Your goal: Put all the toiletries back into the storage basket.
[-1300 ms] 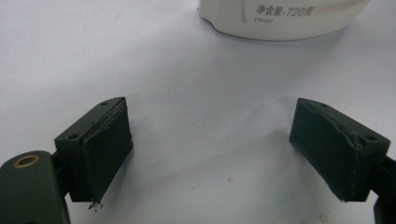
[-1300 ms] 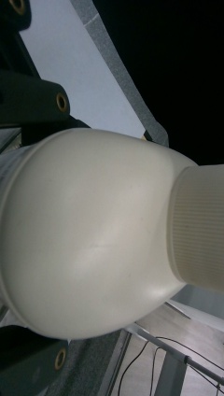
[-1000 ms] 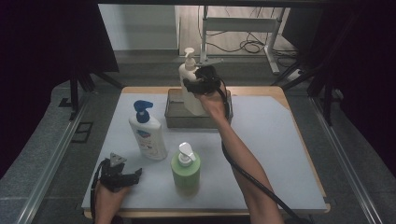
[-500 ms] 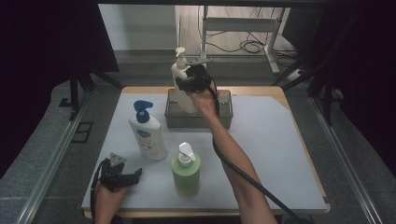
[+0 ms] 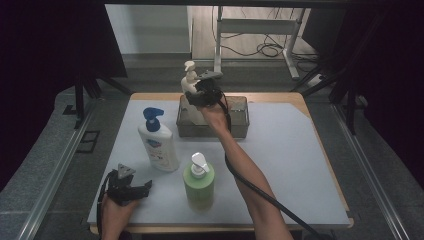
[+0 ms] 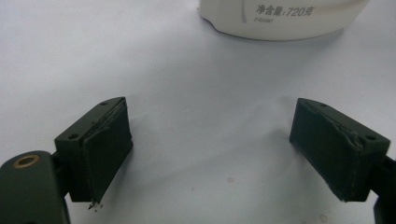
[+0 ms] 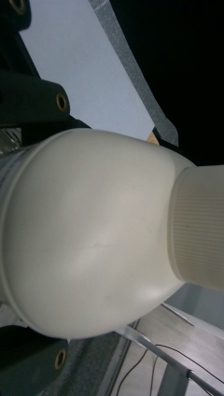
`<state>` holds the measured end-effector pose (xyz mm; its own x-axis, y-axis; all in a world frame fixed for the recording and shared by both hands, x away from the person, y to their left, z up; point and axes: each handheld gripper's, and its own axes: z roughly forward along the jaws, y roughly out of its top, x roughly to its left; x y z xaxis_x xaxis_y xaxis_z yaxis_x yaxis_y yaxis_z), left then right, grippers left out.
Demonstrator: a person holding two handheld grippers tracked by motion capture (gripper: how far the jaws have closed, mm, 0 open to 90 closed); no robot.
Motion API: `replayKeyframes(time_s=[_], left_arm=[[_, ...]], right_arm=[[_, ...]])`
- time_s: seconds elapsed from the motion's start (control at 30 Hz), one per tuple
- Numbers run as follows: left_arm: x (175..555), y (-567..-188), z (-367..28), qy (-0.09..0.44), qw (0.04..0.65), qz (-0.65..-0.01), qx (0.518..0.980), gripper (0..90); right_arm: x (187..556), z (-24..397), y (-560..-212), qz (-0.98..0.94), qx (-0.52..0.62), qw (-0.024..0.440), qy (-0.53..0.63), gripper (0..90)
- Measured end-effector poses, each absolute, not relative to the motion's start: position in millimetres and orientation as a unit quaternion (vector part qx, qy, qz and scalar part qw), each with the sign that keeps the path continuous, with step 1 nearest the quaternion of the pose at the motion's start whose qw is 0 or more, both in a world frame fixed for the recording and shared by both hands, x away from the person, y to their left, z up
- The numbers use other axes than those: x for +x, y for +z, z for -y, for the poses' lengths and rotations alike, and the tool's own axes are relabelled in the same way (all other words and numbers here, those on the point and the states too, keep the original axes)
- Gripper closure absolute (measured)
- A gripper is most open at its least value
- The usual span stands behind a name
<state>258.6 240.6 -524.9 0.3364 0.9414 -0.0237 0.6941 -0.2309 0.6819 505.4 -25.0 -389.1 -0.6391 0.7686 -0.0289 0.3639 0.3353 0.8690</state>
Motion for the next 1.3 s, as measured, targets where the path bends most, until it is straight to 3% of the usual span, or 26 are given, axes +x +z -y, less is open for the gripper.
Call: replayKeyframes(time_s=[1.13, 1.23, 1.3], left_arm=[[259, -525, -241, 0.202, 0.304, -0.538, 0.759, 12.2], [259, -525, -241, 0.202, 0.304, -0.538, 0.76, 12.2], [259, -525, -241, 0.202, 0.304, -0.538, 0.759, 12.2]], right_arm=[[491, 38, -420, -0.801, 0.366, 0.192, 0.434, 36.8], [492, 39, -420, -0.801, 0.359, 0.189, 0.44, 35.6], [493, 41, -421, -0.801, 0.358, 0.182, 0.445, 30.0]])
